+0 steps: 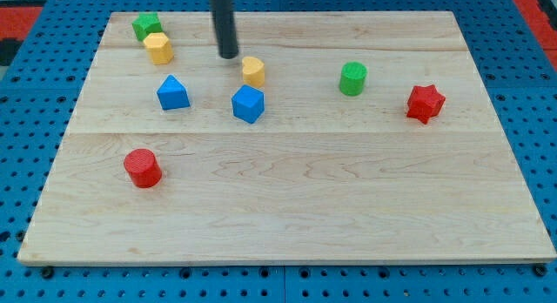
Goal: Moe the red star diagonally top right to the green circle
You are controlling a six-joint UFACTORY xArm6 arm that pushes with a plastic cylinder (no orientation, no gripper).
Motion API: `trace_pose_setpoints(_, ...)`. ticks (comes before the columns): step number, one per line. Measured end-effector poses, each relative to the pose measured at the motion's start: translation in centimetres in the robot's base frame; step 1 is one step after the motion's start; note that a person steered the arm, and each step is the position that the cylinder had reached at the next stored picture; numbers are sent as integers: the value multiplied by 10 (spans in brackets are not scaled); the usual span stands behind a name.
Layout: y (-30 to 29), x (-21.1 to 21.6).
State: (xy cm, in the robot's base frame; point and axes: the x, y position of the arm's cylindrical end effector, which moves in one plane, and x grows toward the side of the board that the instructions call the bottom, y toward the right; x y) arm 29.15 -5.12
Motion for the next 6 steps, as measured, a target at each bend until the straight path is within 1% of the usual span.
trace_pose_setpoints(1, 49, 2)
trace_pose_setpoints(2, 62, 28)
trace_pose_setpoints(3, 95, 109)
trace_pose_setpoints(4, 146, 133)
trace_pose_setpoints(5, 260, 136)
trace_pose_setpoints(6, 287, 113)
